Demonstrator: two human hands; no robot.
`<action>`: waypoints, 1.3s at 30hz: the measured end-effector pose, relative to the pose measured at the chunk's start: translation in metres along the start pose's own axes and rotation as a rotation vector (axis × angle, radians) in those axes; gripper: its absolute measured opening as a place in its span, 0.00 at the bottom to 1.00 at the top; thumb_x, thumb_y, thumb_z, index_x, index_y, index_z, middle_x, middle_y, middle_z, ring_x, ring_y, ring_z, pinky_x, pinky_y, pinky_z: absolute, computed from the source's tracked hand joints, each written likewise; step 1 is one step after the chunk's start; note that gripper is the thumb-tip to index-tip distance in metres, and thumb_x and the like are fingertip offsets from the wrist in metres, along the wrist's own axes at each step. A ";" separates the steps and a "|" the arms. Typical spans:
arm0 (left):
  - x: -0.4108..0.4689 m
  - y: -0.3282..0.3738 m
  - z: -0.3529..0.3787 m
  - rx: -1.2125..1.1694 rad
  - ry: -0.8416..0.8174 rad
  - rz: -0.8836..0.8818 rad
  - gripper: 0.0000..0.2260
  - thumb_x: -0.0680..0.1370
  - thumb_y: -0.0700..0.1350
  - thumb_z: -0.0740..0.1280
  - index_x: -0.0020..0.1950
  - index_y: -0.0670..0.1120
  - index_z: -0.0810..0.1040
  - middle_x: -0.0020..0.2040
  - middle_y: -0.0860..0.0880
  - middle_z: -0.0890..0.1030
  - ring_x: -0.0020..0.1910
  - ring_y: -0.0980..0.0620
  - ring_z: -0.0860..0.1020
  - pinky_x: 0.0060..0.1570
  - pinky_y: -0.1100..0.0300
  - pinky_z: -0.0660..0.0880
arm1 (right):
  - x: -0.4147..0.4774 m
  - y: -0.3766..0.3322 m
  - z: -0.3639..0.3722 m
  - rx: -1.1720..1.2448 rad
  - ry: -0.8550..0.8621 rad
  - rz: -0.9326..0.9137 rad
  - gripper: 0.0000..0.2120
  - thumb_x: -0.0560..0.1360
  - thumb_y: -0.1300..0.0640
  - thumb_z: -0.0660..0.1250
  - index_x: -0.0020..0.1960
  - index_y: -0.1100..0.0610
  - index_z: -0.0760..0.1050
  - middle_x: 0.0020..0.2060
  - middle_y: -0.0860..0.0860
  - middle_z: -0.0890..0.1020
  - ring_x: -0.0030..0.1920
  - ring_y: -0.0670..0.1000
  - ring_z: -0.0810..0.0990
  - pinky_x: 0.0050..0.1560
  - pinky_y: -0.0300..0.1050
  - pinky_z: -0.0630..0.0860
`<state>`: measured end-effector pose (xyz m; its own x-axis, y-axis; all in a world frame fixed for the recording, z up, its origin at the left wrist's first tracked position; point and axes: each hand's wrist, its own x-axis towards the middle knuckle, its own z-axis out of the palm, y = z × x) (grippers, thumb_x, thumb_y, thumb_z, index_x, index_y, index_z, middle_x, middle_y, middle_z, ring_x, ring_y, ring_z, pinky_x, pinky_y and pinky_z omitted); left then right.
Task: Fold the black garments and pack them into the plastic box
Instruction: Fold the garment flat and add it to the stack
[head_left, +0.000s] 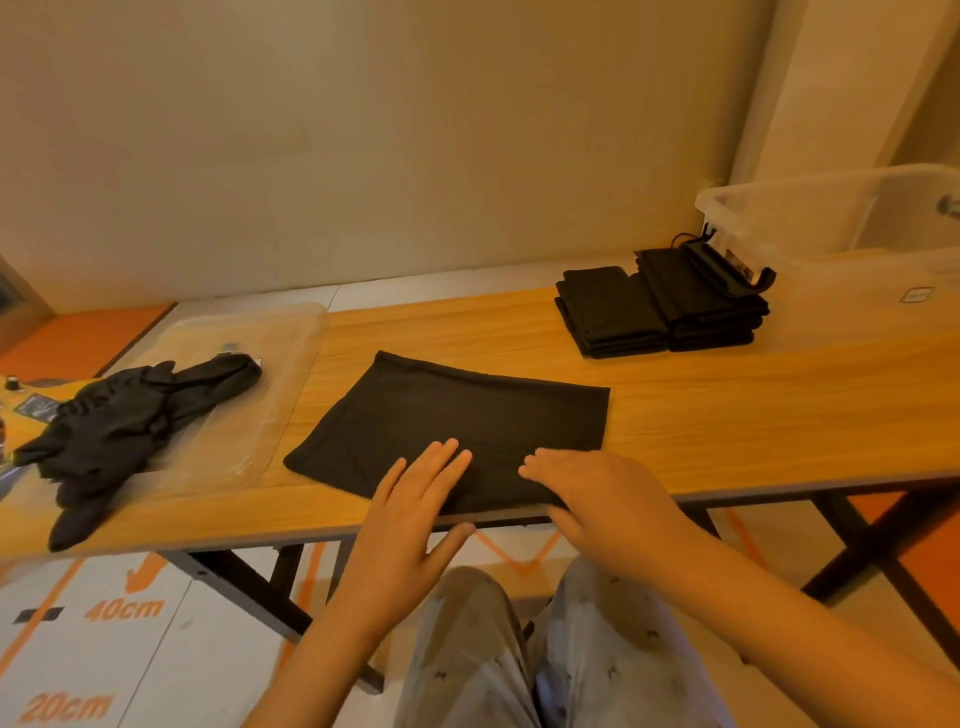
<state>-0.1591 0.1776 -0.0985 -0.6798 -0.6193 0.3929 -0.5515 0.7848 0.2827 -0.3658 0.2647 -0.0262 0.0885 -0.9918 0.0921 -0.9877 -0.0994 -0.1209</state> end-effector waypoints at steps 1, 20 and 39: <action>-0.004 0.007 0.000 -0.073 0.064 -0.068 0.30 0.78 0.60 0.59 0.78 0.54 0.54 0.78 0.57 0.55 0.77 0.59 0.51 0.75 0.52 0.51 | 0.007 -0.002 -0.010 0.053 -0.039 0.030 0.20 0.80 0.49 0.59 0.72 0.45 0.66 0.67 0.46 0.74 0.65 0.49 0.73 0.64 0.48 0.72; 0.016 0.094 -0.011 -0.837 0.693 -0.694 0.43 0.74 0.46 0.73 0.76 0.62 0.45 0.76 0.59 0.55 0.74 0.61 0.57 0.70 0.61 0.65 | 0.082 -0.070 -0.057 1.811 -0.303 0.478 0.12 0.80 0.61 0.60 0.63 0.61 0.70 0.57 0.60 0.79 0.54 0.56 0.80 0.49 0.50 0.80; 0.169 -0.058 -0.154 -0.147 0.346 -0.317 0.11 0.76 0.33 0.64 0.51 0.46 0.82 0.46 0.49 0.83 0.46 0.51 0.79 0.44 0.58 0.75 | 0.184 0.024 -0.129 2.049 0.115 0.613 0.08 0.82 0.62 0.56 0.56 0.65 0.70 0.45 0.62 0.79 0.57 0.61 0.79 0.41 0.53 0.81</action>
<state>-0.1677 0.0311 0.0860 -0.2750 -0.8032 0.5285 -0.6139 0.5697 0.5464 -0.3896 0.0900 0.1149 -0.1900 -0.9244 -0.3307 0.6220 0.1473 -0.7690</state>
